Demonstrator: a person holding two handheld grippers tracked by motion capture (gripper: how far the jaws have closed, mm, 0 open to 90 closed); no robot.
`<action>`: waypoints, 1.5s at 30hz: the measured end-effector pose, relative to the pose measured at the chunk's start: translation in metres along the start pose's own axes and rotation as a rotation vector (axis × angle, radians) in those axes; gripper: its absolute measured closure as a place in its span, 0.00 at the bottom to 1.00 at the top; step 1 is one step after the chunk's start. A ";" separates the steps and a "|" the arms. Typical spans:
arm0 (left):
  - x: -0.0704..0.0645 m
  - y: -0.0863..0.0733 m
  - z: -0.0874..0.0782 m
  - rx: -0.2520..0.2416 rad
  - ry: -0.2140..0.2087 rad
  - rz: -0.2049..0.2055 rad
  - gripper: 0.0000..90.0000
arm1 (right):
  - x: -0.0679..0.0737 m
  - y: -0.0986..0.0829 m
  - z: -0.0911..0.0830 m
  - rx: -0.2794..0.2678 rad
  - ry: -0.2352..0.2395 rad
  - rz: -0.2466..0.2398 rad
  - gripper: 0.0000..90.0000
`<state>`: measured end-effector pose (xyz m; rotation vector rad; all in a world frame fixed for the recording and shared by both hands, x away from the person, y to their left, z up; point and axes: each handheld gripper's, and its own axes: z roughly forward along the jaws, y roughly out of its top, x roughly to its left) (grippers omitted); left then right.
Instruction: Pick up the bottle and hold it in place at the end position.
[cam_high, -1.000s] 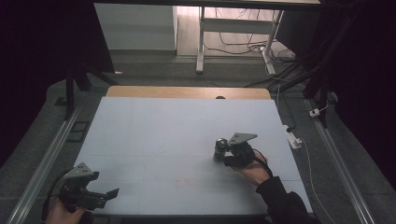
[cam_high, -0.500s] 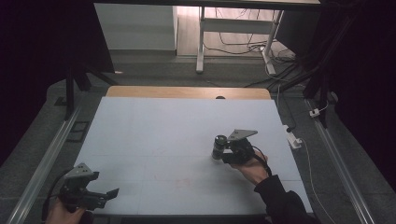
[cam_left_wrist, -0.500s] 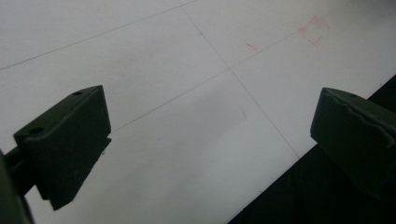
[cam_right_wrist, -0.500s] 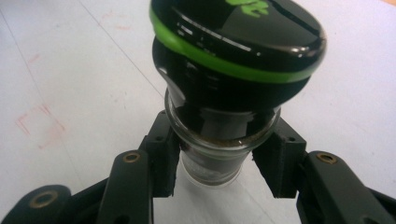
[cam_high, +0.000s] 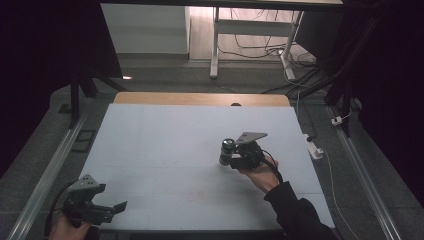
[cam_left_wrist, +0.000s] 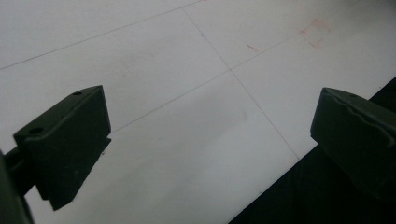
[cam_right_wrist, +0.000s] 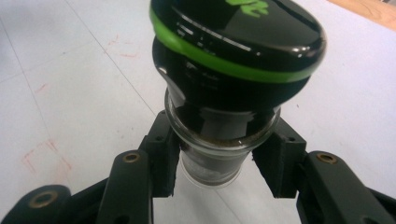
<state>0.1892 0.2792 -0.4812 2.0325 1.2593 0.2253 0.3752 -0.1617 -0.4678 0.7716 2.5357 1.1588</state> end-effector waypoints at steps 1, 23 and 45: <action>0.000 0.000 0.000 -0.001 0.000 0.000 0.00 | 0.000 0.002 0.002 -0.001 0.005 -0.002 0.59; 0.002 -0.001 -0.001 -0.012 -0.001 -0.020 0.00 | 0.014 0.041 0.044 -0.009 0.027 -0.045 0.59; 0.004 -0.001 -0.001 -0.012 -0.014 -0.028 0.00 | 0.013 0.043 0.080 0.049 0.007 -0.064 0.59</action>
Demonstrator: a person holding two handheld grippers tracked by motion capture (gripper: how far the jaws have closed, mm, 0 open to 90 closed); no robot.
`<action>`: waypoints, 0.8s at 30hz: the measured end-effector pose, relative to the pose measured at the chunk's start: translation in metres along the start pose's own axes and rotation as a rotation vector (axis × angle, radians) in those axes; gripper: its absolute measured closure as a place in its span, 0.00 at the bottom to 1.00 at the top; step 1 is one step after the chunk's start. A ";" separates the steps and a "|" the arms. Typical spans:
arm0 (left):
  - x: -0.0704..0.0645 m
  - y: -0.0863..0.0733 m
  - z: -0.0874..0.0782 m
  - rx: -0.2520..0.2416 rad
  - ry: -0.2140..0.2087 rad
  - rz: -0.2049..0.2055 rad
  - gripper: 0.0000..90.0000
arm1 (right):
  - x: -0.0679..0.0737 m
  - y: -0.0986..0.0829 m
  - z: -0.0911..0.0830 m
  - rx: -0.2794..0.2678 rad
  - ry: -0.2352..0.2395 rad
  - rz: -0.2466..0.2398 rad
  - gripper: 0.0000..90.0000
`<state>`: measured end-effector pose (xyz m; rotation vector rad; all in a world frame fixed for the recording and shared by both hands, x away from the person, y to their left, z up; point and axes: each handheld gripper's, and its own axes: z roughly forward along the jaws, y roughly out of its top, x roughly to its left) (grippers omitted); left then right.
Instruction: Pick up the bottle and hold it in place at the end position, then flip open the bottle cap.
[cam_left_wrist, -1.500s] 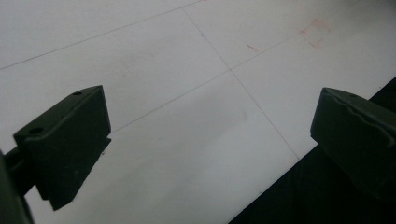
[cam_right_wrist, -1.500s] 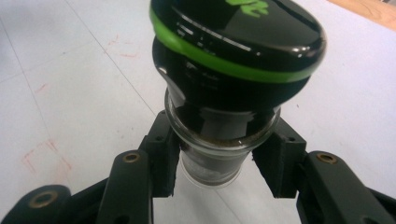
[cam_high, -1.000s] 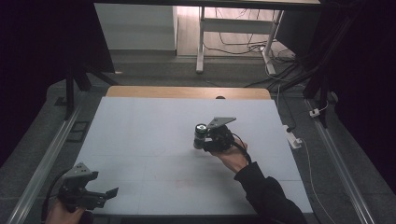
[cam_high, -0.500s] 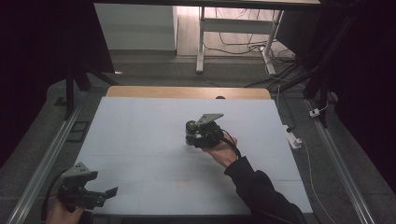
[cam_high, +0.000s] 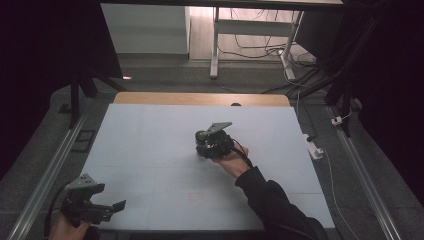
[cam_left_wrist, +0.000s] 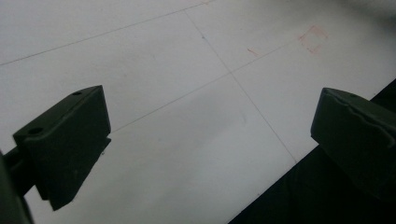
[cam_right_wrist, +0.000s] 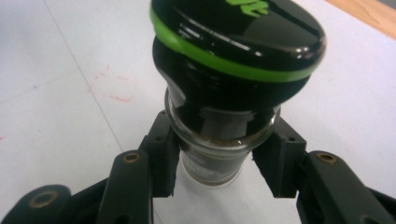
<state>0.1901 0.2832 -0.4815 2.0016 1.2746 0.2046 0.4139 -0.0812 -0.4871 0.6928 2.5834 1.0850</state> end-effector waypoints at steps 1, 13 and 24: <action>0.000 0.000 0.000 0.000 -0.001 0.001 0.00 | 0.000 -0.001 0.001 0.001 -0.002 0.001 0.58; 0.000 0.000 0.001 0.005 -0.007 0.005 0.00 | -0.002 -0.010 0.006 0.000 -0.005 0.013 0.58; 0.000 0.001 0.000 -0.002 -0.015 0.000 0.00 | -0.002 -0.012 0.006 -0.009 -0.002 0.015 0.58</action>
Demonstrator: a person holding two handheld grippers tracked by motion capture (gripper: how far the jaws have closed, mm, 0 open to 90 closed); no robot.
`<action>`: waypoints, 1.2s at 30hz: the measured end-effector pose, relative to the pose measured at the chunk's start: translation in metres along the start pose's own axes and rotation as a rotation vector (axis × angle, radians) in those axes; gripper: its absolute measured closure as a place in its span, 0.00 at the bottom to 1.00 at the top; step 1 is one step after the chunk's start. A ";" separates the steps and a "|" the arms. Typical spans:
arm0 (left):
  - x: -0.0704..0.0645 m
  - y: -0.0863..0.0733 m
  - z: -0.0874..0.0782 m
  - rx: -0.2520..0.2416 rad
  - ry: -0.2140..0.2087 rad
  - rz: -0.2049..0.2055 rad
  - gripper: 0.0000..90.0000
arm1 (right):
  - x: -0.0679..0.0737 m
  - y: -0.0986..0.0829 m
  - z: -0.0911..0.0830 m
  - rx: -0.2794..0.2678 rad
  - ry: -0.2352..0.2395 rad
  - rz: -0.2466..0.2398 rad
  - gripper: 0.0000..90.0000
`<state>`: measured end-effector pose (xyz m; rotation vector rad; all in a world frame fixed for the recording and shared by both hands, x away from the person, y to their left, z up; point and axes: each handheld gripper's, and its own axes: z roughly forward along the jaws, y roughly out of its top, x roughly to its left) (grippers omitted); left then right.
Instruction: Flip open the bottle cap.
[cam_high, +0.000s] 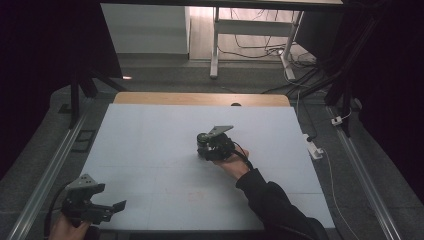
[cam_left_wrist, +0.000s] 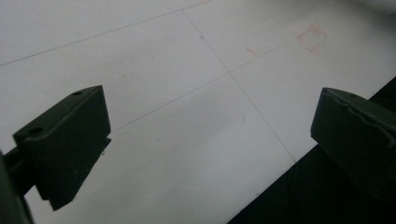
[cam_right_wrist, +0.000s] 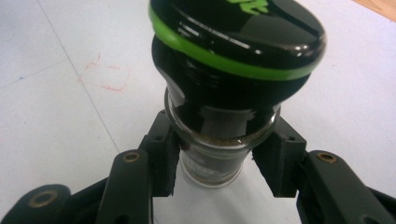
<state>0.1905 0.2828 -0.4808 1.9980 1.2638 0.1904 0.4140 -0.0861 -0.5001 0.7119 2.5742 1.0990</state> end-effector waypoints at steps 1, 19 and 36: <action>0.000 0.000 0.000 0.000 0.000 0.000 0.00 | 0.000 0.000 0.000 -0.002 0.002 0.001 0.58; -0.005 0.017 0.010 -0.045 -0.046 0.099 0.00 | -0.001 -0.001 0.000 -0.006 0.002 -0.003 0.58; -0.011 0.057 0.040 -0.108 -0.133 0.163 0.00 | -0.001 -0.001 0.000 -0.005 0.009 -0.007 0.58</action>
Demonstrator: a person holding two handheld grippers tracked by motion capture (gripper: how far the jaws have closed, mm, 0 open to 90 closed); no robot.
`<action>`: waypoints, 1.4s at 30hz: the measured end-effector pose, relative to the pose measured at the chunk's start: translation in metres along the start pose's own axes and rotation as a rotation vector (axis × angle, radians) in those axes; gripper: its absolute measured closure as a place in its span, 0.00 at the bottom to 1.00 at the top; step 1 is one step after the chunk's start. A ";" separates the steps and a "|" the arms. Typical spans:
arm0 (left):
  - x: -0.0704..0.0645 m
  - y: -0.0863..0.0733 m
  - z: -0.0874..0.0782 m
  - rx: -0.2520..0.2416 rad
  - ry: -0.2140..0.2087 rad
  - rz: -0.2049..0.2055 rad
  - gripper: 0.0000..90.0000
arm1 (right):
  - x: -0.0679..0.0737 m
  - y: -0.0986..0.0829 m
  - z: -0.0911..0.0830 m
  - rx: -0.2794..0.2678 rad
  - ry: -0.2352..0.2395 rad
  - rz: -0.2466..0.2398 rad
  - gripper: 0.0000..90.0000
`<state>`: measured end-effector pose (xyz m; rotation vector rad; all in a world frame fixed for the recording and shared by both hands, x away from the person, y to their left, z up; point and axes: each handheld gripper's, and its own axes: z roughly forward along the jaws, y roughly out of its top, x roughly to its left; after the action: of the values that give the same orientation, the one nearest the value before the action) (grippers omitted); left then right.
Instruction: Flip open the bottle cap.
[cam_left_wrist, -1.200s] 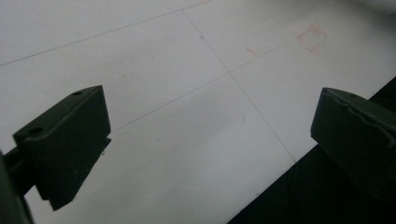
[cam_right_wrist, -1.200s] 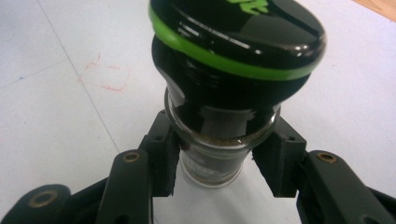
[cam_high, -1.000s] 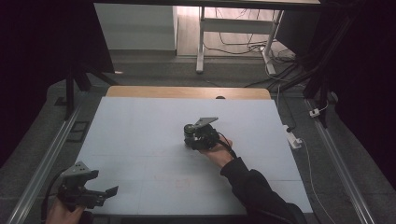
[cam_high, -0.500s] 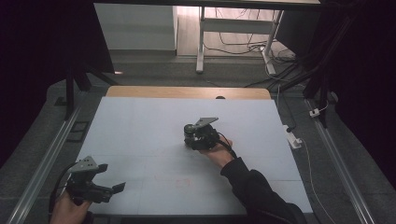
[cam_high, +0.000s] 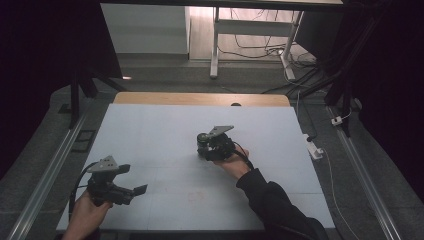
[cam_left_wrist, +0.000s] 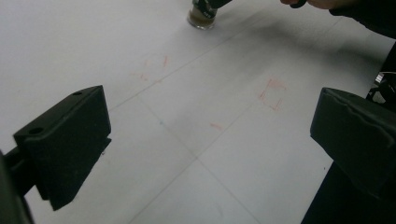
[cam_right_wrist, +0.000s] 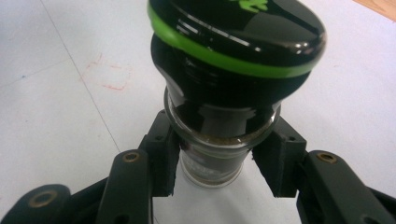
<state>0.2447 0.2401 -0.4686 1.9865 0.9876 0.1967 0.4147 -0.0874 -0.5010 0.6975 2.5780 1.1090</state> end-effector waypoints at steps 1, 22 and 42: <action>0.000 0.000 0.000 0.000 0.000 0.000 0.00 | 0.000 0.000 0.000 0.000 0.000 0.000 0.58; 0.003 0.054 0.053 0.014 -0.049 0.053 0.00 | -0.001 0.000 0.000 0.000 0.008 -0.005 0.58; 0.004 0.099 0.106 0.035 -0.050 0.155 0.00 | -0.001 0.000 0.000 0.000 0.008 -0.004 0.58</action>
<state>0.3544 0.1456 -0.4571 2.0913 0.8108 0.2145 0.4152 -0.0877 -0.5011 0.6888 2.5847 1.1133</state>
